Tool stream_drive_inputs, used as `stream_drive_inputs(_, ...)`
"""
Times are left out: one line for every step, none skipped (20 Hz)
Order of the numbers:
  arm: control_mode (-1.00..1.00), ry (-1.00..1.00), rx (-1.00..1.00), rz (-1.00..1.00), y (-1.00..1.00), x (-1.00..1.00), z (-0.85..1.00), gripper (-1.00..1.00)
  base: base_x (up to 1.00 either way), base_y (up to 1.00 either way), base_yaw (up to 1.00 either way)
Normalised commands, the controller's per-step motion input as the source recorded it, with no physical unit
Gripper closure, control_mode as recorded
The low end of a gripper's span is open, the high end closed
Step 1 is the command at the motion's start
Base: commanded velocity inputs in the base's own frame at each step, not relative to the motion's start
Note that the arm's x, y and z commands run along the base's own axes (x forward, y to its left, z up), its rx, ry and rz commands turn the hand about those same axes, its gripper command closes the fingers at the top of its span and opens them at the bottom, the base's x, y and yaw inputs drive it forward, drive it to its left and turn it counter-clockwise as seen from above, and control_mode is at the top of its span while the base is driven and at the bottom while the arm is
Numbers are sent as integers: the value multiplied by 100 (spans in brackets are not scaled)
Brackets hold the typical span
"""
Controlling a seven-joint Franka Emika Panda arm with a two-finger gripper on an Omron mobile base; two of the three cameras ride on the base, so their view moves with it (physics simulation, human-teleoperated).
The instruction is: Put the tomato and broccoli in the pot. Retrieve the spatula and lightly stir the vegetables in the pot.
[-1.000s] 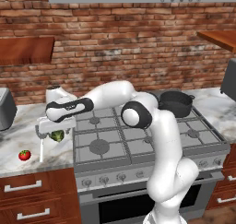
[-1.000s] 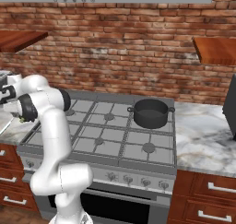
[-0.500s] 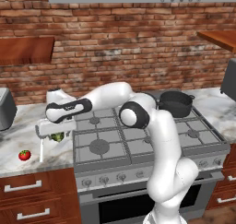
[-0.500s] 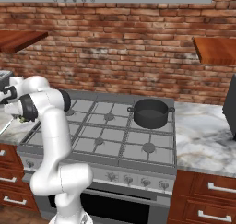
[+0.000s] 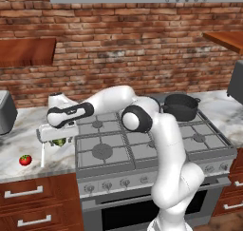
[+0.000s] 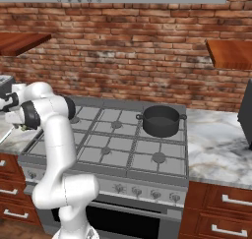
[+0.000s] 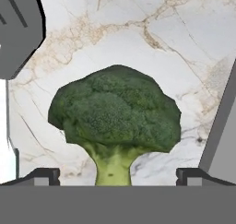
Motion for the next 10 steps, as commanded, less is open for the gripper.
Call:
stream_drive_inputs(-100, 1, 0, 0, 0, 0, -14, -100, 0, 0, 0)
stream_drive_inputs(-100, 1, 0, 0, 0, 0, -17, -100, 0, 0, 0)
stream_drive_inputs(-100, 1, 0, 0, 0, 0, -19, -100, 0, 0, 0)
stream_drive_inputs(-100, 0, 0, 0, 0, 0, -21, -100, 0, 0, 0)
stream_drive_inputs(-100, 1, 0, 0, 0, 0, -19, -100, 0, 0, 0)
stream_drive_inputs(-100, 2, 0, 0, 0, 0, -14, -100, 0, 0, 0)
stream_drive_inputs(-100, 1, 0, 0, 0, 0, -14, -100, 0, 0, 0)
stream_drive_inputs(-100, 0, 0, 0, 7, 0, -9, -100, 0, 0, 0)
stream_drive_inputs(-100, 0, 0, 0, 6, 0, 0, -100, 0, 0, 0)
stream_drive_inputs(-100, 0, 0, 0, 0, 0, 0, -100, 0, 0, 0)
